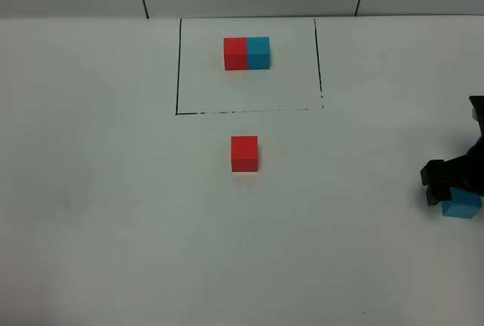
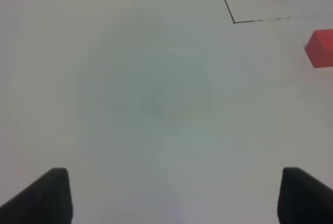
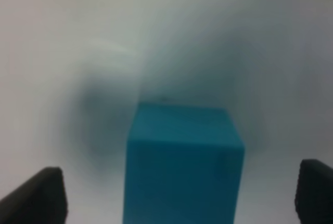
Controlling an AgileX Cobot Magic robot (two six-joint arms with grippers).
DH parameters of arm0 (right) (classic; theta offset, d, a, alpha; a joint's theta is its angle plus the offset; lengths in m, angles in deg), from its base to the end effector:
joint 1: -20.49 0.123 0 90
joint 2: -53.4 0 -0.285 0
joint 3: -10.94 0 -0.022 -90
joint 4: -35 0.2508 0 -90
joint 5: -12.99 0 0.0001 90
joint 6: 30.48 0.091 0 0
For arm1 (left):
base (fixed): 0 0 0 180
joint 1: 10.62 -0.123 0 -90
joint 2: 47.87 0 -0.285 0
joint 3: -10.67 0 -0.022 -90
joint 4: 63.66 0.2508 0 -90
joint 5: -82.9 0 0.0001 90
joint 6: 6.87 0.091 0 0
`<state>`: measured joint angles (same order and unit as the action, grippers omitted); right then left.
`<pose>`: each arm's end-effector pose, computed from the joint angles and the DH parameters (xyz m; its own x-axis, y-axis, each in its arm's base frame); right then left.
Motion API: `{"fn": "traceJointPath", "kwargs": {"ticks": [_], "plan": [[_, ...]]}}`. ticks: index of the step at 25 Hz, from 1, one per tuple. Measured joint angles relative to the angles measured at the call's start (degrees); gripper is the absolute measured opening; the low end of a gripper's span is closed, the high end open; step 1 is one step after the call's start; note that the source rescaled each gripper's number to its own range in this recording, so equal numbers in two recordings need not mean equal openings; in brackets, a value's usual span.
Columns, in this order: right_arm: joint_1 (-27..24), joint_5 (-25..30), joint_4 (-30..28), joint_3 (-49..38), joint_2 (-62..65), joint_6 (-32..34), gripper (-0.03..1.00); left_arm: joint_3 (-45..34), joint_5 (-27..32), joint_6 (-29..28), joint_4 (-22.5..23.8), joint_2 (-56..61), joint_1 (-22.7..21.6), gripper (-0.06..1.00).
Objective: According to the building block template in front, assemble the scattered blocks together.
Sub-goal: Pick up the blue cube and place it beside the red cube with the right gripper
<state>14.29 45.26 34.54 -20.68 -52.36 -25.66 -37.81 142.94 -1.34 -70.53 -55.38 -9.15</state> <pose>0.2780 -0.0306 0.1381 -0.9666 0.1827 -0.1795 0.1840 0.9829 0.0097 -0.0058 -0.0093 0.2792 -0.4313 0.0473 -0.9010 0.1345 0.9908 -0.0124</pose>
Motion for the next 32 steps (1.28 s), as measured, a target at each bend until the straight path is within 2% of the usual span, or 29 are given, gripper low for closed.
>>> {"fn": "traceJointPath", "kwargs": {"ticks": [4,7,9,11,13,14,19,22,28,32], "plan": [[-0.1,-0.6,0.0,0.0,-1.8,0.0,0.78,0.0,0.0,0.0,0.0,0.0,0.0,0.90],[-0.6,-1.0,0.0,0.0,-2.8,0.0,0.70,0.0,0.0,0.0,0.0,0.0,0.0,0.90],[-0.6,-1.1,0.0,0.0,-3.6,0.0,0.57,0.0,0.0,0.0,0.0,0.0,0.0,0.90],[-0.7,-1.5,0.0,0.0,-4.1,-0.1,0.39,0.0,0.0,0.0,0.0,0.0,0.0,0.90],[-0.7,-2.1,-0.1,0.0,-4.3,-0.1,0.10,0.0,0.0,0.0,0.0,0.0,0.0,0.90],[-0.7,-2.2,-0.1,0.0,-4.3,-0.1,0.00,0.0,0.0,0.0,0.0,0.0,0.0,0.90],[0.1,-1.9,-1.7,0.1,-3.9,-2.1,0.02,0.0,0.0,0.0,0.0,0.0,0.0,0.90],[2.6,1.7,-2.2,1.9,-2.8,-8.1,0.02,0.0,0.0,0.0,0.0,0.0,0.0,0.89],[11.4,14.3,-5.6,11.3,-1.8,-31.1,0.02,0.0,-0.1,0.0,0.0,0.0,0.0,0.89],[17.7,17.8,-7.8,17.6,-3.1,-41.4,0.02,0.0,-0.2,0.0,0.0,0.0,0.0,0.89]]}}
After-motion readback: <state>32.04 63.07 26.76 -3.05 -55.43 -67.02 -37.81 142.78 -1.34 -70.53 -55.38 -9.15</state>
